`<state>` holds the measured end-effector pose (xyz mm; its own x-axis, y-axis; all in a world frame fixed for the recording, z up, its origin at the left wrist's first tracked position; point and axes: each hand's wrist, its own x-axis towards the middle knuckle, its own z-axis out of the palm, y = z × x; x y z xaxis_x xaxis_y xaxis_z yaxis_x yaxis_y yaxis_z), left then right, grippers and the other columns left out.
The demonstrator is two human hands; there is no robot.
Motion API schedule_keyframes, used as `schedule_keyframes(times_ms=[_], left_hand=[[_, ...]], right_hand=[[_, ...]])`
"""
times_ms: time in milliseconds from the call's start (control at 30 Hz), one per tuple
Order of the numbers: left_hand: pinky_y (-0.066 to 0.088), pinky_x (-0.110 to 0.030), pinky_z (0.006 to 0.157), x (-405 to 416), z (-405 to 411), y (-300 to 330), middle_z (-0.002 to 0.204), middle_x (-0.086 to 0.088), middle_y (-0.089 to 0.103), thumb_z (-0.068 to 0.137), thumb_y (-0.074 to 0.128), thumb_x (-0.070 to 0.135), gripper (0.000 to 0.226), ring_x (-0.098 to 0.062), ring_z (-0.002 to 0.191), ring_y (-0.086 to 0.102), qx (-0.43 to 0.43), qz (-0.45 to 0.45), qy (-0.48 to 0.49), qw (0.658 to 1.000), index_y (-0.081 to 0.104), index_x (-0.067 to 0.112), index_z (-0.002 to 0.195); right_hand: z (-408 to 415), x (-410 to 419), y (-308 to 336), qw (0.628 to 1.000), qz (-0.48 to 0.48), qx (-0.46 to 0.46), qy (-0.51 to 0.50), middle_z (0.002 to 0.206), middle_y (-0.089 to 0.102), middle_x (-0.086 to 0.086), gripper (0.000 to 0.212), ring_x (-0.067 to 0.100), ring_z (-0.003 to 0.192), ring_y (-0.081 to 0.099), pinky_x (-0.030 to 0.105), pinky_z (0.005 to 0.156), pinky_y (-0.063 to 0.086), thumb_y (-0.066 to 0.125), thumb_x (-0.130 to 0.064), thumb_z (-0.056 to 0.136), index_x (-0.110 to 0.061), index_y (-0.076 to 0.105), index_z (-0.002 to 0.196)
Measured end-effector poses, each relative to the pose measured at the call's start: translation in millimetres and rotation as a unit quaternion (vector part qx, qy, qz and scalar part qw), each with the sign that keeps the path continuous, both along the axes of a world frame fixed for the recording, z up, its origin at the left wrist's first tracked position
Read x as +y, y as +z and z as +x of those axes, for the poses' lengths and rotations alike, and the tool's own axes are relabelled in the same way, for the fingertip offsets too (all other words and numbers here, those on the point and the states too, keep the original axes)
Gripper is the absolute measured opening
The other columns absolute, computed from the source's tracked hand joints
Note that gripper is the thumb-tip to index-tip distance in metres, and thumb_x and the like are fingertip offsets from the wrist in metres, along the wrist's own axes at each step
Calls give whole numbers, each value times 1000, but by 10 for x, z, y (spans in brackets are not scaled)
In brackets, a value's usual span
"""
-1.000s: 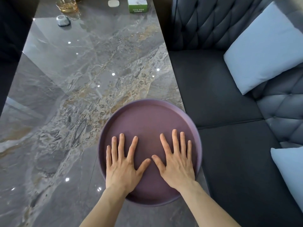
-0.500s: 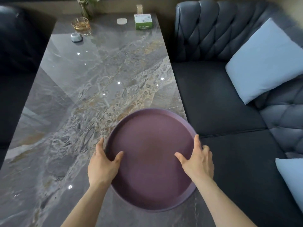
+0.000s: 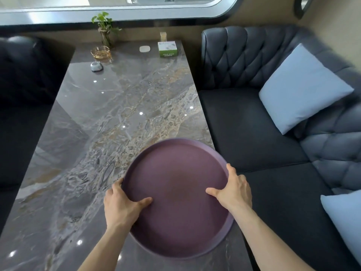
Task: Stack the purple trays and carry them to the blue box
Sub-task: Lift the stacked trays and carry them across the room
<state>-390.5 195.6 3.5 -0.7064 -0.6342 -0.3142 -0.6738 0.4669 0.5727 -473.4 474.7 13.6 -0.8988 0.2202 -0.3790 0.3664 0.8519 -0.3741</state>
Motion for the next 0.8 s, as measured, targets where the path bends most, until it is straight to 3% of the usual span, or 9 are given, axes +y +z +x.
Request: schedule_keyframes(times_ms=[467,800], left_hand=[[51,-49,98,-423,236,1433,124,-13,61,44,98,43,107,-34,116,60,138,-9,-4,990,51,15,136],[44,-48,106,-846,901,2617,131,-18,55,48,97,44,112,-36,127,51,225,10,-49,973,45,12,142]], right_hand=[[378,-353,1604,994,-33,104,-21,134,55,15,118,32,123,55,40,95,49,90,-60,60,-26,29,154],[1364,-707,2938,981,-1,193,-34,147,51,11,115,32,135,48,44,102,46,87,-61,63,-20,31,155]])
